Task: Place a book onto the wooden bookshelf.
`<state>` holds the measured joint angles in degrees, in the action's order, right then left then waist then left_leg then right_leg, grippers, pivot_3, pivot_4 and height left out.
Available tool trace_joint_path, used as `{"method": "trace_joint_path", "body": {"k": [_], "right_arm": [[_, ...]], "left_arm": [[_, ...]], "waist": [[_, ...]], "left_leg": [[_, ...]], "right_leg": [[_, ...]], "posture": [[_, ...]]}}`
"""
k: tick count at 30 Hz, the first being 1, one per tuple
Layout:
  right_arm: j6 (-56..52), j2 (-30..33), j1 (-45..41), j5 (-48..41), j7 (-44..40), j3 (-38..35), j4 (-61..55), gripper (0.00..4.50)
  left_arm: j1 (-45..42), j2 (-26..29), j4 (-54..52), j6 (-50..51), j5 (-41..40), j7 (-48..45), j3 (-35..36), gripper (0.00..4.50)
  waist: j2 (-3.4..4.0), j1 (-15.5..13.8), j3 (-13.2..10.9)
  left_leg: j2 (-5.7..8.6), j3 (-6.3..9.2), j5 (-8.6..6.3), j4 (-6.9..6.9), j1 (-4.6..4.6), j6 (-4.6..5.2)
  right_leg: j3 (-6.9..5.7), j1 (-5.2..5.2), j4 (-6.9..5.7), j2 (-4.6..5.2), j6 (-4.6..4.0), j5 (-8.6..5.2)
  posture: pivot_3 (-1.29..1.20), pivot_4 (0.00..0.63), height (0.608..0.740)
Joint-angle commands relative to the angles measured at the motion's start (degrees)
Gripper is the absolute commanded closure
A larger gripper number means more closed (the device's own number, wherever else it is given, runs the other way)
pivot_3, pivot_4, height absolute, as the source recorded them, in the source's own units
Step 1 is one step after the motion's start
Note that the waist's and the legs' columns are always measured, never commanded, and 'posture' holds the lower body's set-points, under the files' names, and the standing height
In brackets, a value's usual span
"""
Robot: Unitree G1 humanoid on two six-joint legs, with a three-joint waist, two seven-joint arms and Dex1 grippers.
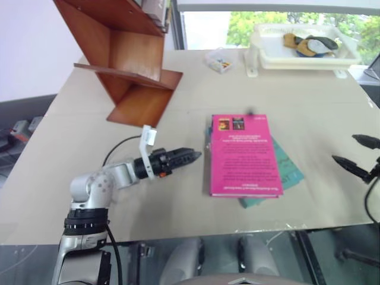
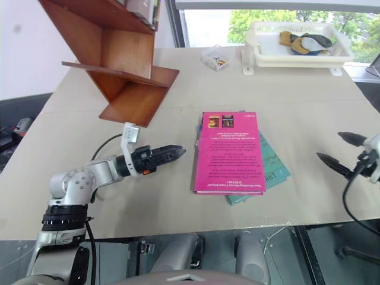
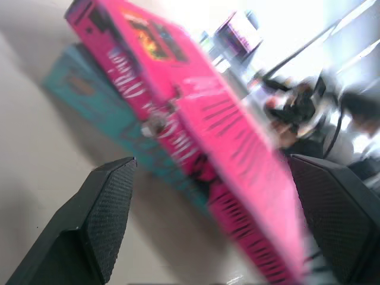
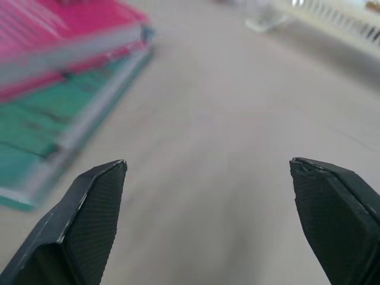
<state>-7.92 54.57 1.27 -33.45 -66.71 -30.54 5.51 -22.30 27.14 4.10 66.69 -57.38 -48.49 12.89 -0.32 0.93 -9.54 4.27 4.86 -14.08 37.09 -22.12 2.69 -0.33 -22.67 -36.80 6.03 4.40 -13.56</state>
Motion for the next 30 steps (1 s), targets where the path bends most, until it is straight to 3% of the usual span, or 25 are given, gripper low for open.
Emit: {"method": "trace_joint_path", "body": {"k": [1, 6, 12, 24, 27, 30], "right_arm": [[-10.4, 2.5, 2.4, -9.4, -0.5, -5.1, -14.0, 0.00], [-16.9, 1.9, 4.0, -14.4, 1.7, -5.8, -24.0, 0.00], [-19.7, 2.1, 6.3, -14.9, 0.2, -6.5, -26.6, 0.00], [-21.4, 1.4, 8.6, -15.0, 0.0, -8.5, -29.4, 0.00], [-21.2, 1.1, 8.6, -14.7, 0.3, -8.7, -29.5, 0.00], [-21.1, 1.0, 8.7, -14.4, 0.4, -9.2, -29.4, 0.00]], "left_arm": [[-2.2, -0.8, 6.6, 7.4, -5.2, 1.4, 3.5, 0.05], [-6.0, -2.4, 17.6, 13.4, -3.9, 1.1, 1.8, 0.05], [-11.1, -5.4, 26.7, 14.2, 0.3, -1.7, -2.2, 0.05], [-15.2, -8.4, 27.4, 15.1, 5.8, -10.3, -11.1, 0.05], [-15.9, -8.2, 27.6, 13.8, 7.1, -12.7, -12.6, 0.73], [-16.1, -7.9, 27.5, 13.4, 8.0, -15.1, -13.6, 2.04]], "waist": [[-0.10, 0.0, 0.0], [-0.23, -0.7, 0.0], [-0.24, -2.1, 0.0], [-0.22, -2.5, 0.0], [-0.22, -2.5, 0.0], [-0.22, -2.4, 0.0]], "left_leg": [[-0.06, 0.02, 0.00, 0.02, 0.01, 0.00], [-0.10, 0.06, 0.00, 0.07, -0.01, -0.01], [0.12, 0.08, 0.00, 0.12, -0.11, -0.01], [0.15, 0.18, 0.00, 0.19, -0.31, -0.02], [0.15, 0.24, 0.00, 0.20, -0.37, -0.02], [0.16, 0.25, 0.00, 0.21, -0.39, -0.02]], "right_leg": [[-0.03, 0.03, -0.01, -0.04, 0.00, 0.00], [-0.13, 0.09, 0.00, -0.04, 0.01, 0.01], [-0.12, 0.06, 0.05, 0.12, 0.06, 0.05], [-0.22, -0.03, 0.08, 0.20, 0.07, 0.06], [-0.27, -0.03, 0.10, 0.21, 0.07, 0.06], [-0.28, -0.05, 0.11, 0.22, 0.07, 0.05]], "posture": [[0.00, 0.150, 0.740], [0.00, 0.150, 0.740], [0.00, 0.150, 0.740], [0.00, 0.150, 0.740], [0.00, 0.150, 0.740], [0.00, 0.150, 0.740]]}}
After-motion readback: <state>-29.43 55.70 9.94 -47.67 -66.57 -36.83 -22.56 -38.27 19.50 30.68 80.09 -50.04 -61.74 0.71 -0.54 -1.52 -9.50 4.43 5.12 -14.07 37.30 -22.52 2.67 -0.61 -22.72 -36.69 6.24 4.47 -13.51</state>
